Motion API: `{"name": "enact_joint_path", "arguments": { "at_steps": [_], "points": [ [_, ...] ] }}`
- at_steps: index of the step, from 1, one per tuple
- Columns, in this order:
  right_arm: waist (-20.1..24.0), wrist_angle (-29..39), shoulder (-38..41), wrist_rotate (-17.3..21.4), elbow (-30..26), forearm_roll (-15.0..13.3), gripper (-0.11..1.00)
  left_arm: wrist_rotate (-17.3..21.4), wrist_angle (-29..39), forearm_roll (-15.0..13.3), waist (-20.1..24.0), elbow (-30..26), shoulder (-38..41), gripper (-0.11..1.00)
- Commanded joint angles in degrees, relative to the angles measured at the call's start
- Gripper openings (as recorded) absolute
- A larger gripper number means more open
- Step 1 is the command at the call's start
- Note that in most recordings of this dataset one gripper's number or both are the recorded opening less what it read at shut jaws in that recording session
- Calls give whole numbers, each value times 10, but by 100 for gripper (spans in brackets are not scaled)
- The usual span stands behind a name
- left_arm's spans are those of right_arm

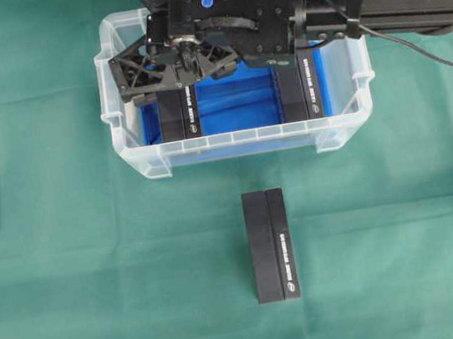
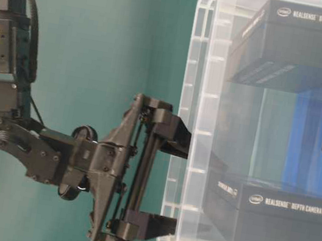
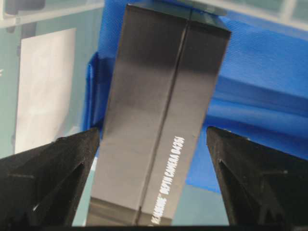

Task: Take the box out of the case with the right arm.
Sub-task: 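Lower the right gripper around the left box and close on it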

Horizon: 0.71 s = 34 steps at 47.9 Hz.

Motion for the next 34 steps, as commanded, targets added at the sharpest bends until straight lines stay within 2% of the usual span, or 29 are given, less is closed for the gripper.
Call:
{"name": "enact_joint_path", "arguments": {
  "at_steps": [1,12,34],
  "points": [
    [1,-19,-11,5,4,4,93,0,-3,2,2,-15,1,0],
    [2,-46,-4,11,23,20,93,1,-3,2,2,-14,1,0],
    [1,-47,2,22,24,22,93,1,-4,2,2,-14,0,0]
  ]
}}
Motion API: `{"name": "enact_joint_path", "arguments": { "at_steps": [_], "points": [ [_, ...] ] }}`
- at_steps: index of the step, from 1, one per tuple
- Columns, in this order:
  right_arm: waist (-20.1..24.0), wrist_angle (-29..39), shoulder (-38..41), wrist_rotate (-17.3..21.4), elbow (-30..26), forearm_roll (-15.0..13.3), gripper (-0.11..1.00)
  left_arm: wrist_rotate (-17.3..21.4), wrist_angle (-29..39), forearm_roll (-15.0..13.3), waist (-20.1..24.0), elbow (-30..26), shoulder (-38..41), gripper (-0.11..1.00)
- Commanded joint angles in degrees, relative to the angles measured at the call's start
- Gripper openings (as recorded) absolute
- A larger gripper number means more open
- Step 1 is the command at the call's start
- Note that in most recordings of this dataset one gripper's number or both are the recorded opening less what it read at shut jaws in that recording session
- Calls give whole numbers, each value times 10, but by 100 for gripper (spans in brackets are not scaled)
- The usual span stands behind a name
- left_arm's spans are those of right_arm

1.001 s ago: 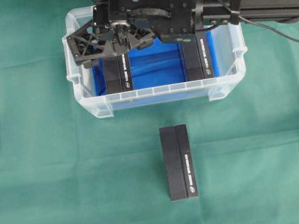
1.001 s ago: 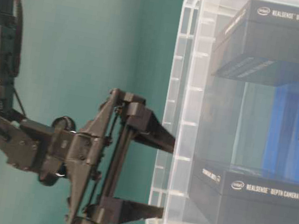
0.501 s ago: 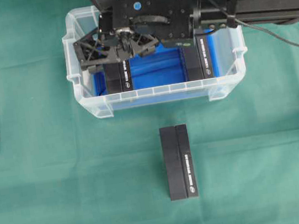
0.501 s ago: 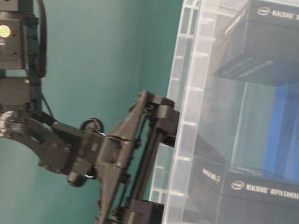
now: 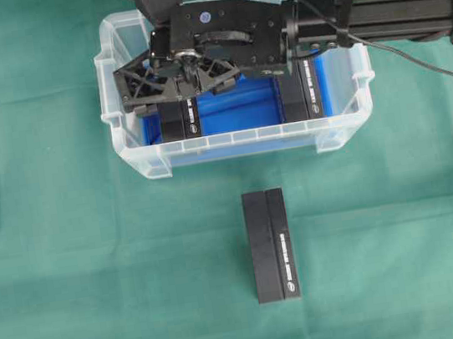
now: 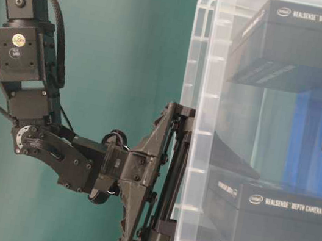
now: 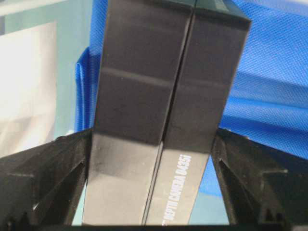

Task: Take the box out of the case with the right arm.
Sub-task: 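Lower the right gripper around the left box and close on it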

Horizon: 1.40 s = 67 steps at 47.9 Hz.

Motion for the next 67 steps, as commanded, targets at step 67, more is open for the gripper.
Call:
{"name": "enact_joint_path", "arguments": {
  "at_steps": [67],
  "points": [
    [5,25,-23,34,-33,-25,69,1,-11,3,1,-14,0,0]
  ]
}}
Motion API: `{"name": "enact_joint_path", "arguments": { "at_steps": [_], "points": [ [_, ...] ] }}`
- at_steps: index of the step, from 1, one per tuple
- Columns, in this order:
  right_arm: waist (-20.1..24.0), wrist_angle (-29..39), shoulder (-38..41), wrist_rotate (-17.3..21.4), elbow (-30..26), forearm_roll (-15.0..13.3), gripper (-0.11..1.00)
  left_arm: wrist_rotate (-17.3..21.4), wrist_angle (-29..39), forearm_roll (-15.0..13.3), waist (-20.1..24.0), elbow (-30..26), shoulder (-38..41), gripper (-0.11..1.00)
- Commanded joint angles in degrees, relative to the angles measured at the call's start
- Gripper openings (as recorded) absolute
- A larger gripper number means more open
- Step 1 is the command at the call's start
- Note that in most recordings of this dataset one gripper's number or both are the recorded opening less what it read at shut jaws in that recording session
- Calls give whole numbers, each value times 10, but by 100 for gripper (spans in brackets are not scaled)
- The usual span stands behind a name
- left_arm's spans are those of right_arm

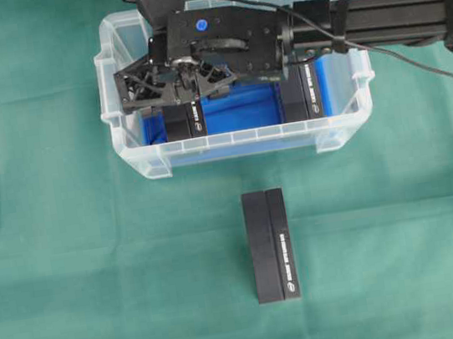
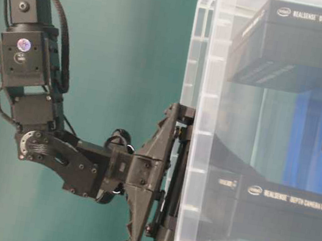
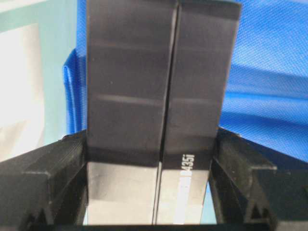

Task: Take the box out of the case with the right arm.
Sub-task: 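Lower the right gripper around the left box and close on it, then lift the gripped left black box up out of the case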

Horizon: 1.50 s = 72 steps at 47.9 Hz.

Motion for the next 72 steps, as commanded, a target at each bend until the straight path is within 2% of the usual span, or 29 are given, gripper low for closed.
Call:
{"name": "enact_joint_path", "arguments": {
  "at_steps": [1,18,36,43,52,72],
  "points": [
    [-1,13,-33,-2,-25,-7,69,1,-3,2,2,-14,0,0],
    [-1,83,-62,-2,-80,-22,69,1,-3,2,2,-14,-1,0],
    [9,195,-75,-5,-206,-70,68,1,-3,2,2,-13,-3,0],
    [16,214,-75,-7,-240,-82,68,1,-3,2,2,-13,-3,0],
    [21,217,-75,-8,-256,-95,67,1,-3,2,1,-14,-2,0],
    [22,217,-75,-11,-257,-96,67,0,-3,2,2,-15,-1,0]
  ]
}}
